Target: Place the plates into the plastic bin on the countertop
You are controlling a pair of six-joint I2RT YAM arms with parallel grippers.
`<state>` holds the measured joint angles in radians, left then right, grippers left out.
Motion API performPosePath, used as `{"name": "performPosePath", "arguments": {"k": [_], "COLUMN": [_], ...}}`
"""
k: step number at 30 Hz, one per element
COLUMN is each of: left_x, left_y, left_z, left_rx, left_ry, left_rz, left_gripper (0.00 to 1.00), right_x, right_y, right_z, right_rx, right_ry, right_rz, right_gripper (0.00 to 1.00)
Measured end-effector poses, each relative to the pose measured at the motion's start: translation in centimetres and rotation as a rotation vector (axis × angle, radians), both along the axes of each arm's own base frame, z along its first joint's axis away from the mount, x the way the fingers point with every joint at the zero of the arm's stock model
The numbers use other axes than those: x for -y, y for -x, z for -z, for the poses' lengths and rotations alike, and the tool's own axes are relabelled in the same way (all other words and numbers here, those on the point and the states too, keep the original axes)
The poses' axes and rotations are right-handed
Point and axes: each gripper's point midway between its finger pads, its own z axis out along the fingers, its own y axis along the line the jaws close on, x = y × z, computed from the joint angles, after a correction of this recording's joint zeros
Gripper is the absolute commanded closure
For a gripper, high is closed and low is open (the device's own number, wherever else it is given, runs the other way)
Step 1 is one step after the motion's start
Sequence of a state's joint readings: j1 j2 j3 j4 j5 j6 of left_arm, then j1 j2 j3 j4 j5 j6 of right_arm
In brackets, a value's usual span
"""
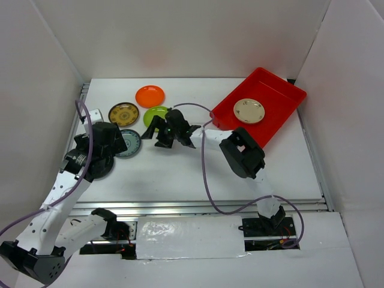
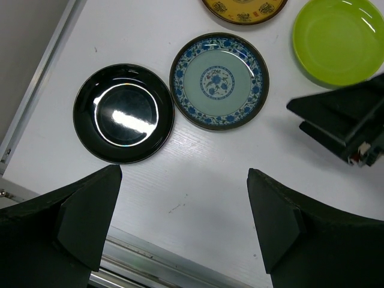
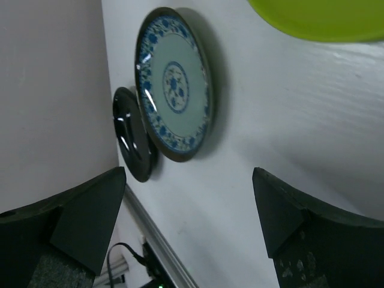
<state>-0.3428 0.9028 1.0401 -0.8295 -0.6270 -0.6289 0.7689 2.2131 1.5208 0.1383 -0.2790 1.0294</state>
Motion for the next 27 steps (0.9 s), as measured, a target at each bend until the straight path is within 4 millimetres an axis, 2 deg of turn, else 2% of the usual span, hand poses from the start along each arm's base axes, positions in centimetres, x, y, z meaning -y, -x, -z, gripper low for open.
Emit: {"name": "performPosePath", "arguments": {"k": [3,5,7,11,14,17,22,23,24,26,27], "left_x": [0.0,0.0,0.0,0.0,0.0,-0.1,0.0,0.0,0.0,0.1,0.1], "left_y": [0.0,0.0,0.0,0.1,0.1,0.2,0.4,0.4,0.4,0.5,0.6], "left_z": [0.1,0.0,0.0,-0.1,-0.3,-0.4,-0.6,-0.7,-0.8,-0.9,-1.0], "left_rx": [-0.003,-0.001,0.002,0.007,0.011,0.017,0.028,0.031,0.035,0.041,0.044], "left_ry": [0.0,0.0,0.002,0.004,0.006,0.009,0.017,0.019,0.021,0.026,0.028], "left_rz": [0.001,0.0,0.0,0.0,0.001,0.002,0.007,0.009,0.01,0.015,0.016], "left_gripper": [0.01,0.01,0.01,0.01,0.01,0.01,0.01,0.01,0.01,0.01,0.01], "right_x": [-2.6,-3.8,-4.5,-4.7,-5.1,-5.5,-6.0,-6.2,-6.2,-6.4,-6.5], "right_y": [-1.3,-1.9,-2.2,-1.7,-1.6,-1.4,-0.8,-0.6,-0.5,-0.2,-0.1], "right_z": [-1.4,-1.5,-0.9,1.8,1.8,1.6,2.9,3.0,3.0,3.2,3.4], "right_rx": [0.007,-0.01,-0.037,-0.121,-0.151,-0.162,-0.196,-0.201,-0.203,-0.216,-0.223], "right_ry": [-0.052,-0.064,-0.063,-0.011,0.001,0.01,0.027,0.027,0.03,0.032,0.034], "right_rz": [-0.012,-0.015,-0.019,-0.018,-0.015,-0.017,-0.023,-0.024,-0.024,-0.025,-0.026], "right_gripper": [0.1,0.1,0.12,0.14,0.17,0.24,0.38,0.48,0.54,0.62,0.62]}}
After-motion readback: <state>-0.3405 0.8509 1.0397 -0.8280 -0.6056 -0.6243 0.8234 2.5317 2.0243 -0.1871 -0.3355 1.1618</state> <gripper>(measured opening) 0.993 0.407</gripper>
